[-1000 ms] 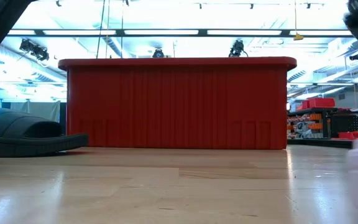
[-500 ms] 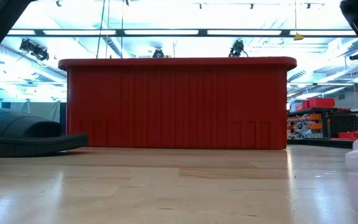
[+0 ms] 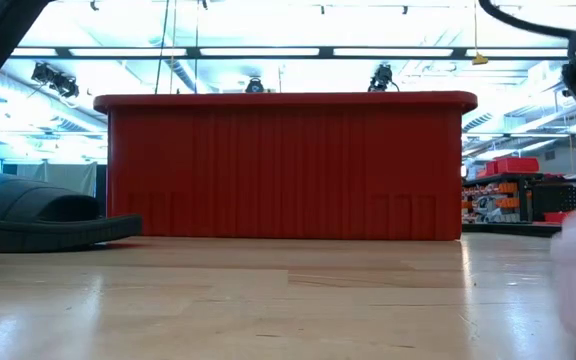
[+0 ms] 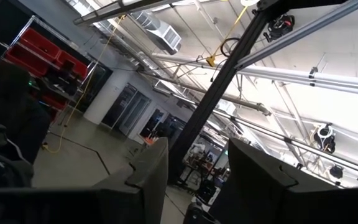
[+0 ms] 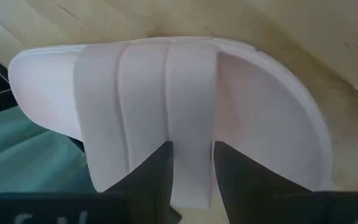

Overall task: Pick and place slides into bin
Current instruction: Put the pink slide into the red bin

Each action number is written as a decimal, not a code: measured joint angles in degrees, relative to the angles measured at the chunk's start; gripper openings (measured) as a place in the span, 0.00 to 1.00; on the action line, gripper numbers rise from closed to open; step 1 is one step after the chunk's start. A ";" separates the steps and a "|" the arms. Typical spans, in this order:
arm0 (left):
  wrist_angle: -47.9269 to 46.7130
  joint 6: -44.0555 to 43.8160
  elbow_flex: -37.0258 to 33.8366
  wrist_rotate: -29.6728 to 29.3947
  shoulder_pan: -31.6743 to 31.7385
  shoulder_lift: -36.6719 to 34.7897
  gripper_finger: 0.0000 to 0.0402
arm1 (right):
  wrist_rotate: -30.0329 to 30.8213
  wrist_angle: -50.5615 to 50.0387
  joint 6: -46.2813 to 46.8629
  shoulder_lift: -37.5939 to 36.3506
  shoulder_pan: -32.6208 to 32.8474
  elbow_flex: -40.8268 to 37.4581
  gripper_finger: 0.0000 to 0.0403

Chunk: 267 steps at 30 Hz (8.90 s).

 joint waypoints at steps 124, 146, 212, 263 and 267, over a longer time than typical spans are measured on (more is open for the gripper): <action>-0.02 1.57 -0.01 -7.04 -6.40 0.00 0.43 | 15.29 25.98 -9.09 1.56 4.66 -7.09 0.02; 0.00 1.53 -0.02 -7.04 -6.26 0.00 0.43 | 17.46 17.70 -16.11 -7.26 4.36 -7.06 0.09; 3.73 -2.42 -0.02 -7.61 -3.95 -0.07 0.43 | 8.76 31.45 -22.80 2.97 -2.48 -7.04 0.01; 6.35 -1.60 0.04 19.85 30.57 -11.07 0.43 | -6.06 -3.81 -68.19 14.49 -89.92 38.49 0.00; 6.17 -1.76 0.02 20.83 32.18 -11.45 0.43 | -4.02 -2.47 -69.58 17.87 -90.25 38.62 0.00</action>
